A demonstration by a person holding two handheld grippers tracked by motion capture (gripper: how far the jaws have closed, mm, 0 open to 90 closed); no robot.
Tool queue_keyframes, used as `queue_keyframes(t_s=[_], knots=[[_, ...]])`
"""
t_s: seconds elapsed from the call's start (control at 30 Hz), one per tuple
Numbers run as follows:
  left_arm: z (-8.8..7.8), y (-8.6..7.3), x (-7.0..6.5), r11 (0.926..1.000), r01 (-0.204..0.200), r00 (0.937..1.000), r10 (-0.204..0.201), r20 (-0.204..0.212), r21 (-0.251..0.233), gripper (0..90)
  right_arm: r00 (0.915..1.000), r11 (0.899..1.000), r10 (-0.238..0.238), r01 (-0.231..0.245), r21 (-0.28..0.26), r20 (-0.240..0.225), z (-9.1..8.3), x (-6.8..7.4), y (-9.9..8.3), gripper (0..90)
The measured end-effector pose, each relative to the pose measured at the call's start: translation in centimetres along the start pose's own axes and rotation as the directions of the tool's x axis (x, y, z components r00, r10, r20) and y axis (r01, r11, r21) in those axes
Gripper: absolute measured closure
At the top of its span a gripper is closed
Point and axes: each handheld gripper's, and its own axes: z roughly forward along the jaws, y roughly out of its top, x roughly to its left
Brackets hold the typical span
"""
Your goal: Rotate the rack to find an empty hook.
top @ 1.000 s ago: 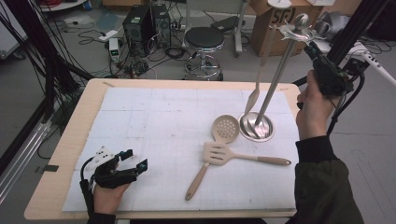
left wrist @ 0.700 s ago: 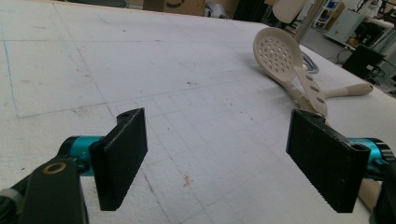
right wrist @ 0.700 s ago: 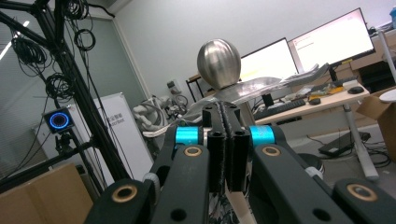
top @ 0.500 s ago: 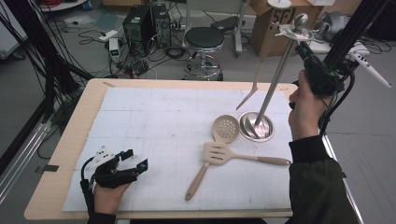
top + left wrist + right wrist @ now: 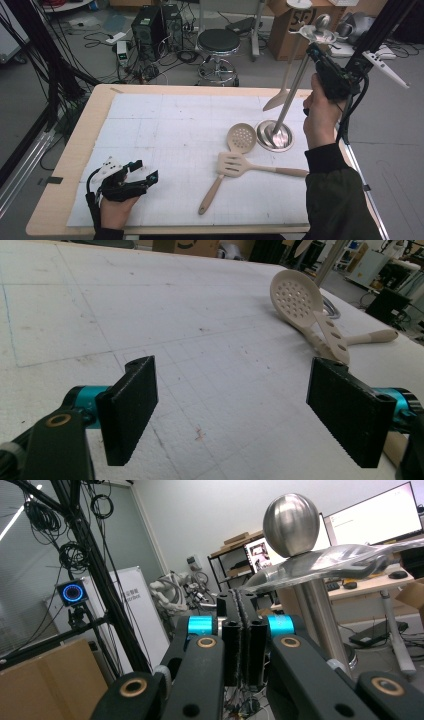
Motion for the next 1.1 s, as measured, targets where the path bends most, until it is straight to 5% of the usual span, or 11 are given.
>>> queue_keyframes(t_s=[0.33, 0.47, 0.73, 1.1], knots=[[0.2, 0.0, -0.1, 1.0, -0.004, 1.0, 0.004, 0.005, 0.007, 21.1, 0.9989, 0.999, 0.045, -0.045, 0.004, -0.008, -1.3, -0.5, -1.0, 89.0], [0.3, 0.0, -0.1, 1.0, -0.004, 1.0, 0.004, 0.003, 0.008, 21.1, 0.9984, 0.998, 0.055, -0.054, 0.04, -0.01, -1.6, -0.3, -1.9, 72.2], [0.3, 0.0, -0.1, 1.0, -0.005, 1.0, 0.005, 0.0, 0.006, 21.1, 1.0, 0.997, 0.002, -0.002, 0.077, 0.003, -2.6, 0.1, -3.2, 55.5], [0.4, 0.0, -0.2, 0.9999, -0.01, 0.9999, 0.01, 0.002, 0.011, 21.1, 0.9989, 0.982, -0.037, 0.031, 0.187, 0.028, -4.8, -0.8, -5.7, 50.6]])
